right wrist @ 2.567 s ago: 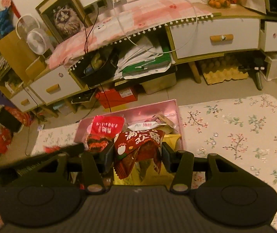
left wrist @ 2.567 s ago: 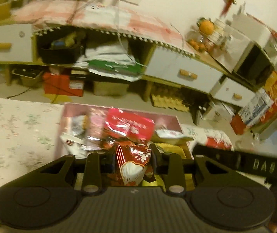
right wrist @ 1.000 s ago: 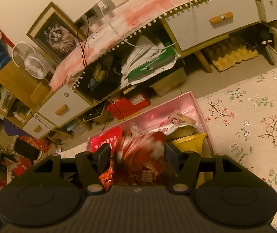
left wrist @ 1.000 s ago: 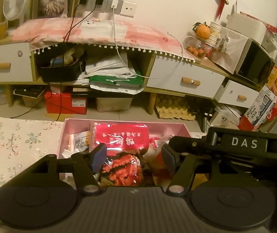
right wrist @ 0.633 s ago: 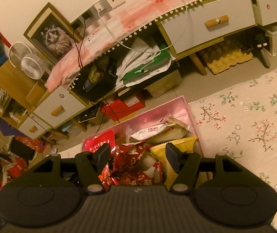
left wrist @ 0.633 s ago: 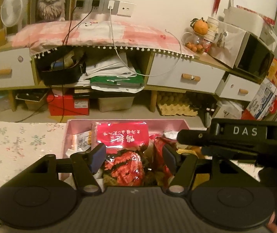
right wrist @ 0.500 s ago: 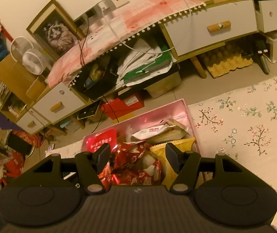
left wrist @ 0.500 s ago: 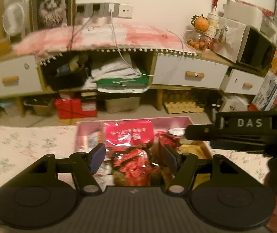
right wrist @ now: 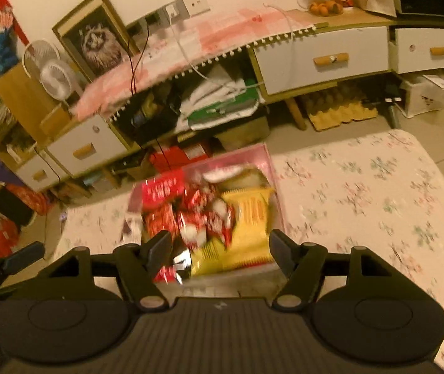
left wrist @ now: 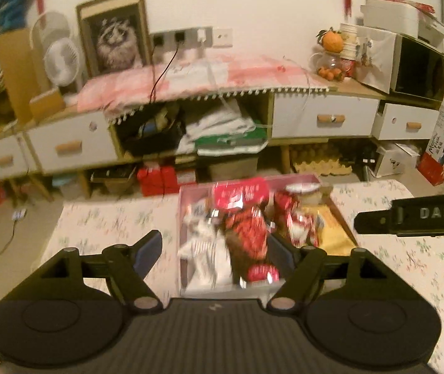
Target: Organize snacks
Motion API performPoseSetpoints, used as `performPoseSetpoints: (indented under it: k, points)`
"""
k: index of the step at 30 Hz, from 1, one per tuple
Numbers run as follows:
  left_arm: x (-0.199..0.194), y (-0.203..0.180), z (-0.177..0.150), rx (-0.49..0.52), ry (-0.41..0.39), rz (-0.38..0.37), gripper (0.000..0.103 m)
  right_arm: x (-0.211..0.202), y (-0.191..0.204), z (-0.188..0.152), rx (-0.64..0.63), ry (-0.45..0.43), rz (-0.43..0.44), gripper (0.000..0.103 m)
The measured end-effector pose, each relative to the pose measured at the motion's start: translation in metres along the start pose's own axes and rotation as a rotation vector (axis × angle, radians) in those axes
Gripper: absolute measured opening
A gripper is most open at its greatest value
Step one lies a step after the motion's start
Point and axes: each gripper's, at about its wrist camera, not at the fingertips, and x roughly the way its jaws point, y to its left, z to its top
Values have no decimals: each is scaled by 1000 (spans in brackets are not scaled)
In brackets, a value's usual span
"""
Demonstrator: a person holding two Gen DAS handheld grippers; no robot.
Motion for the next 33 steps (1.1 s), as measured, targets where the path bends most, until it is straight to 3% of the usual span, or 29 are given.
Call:
performPoseSetpoints:
  k: [4,11,16,18,26,33]
  points:
    - [-22,7,-8,-34,0,15,80,-24,10,-13,-34,-20,18,67]
    - [-66,11,-29,-85,-10,11,86,-46,25,-40,-136,-36,-26,74]
    - [-79,20,-37,-105,-37,31,93,-50,27,-54,-138,-50,-47,97]
    - [-77,23,-39,-117,-35,42,96,-51,28,-59,-128,-43,-53,102]
    - [-65,29,-44,-141,0,36,103,-43,44,-72,-265,-61,-176,103]
    - [-61,27,-50,-123,22,42,103,-36,49,-80,-297,-51,-234,103]
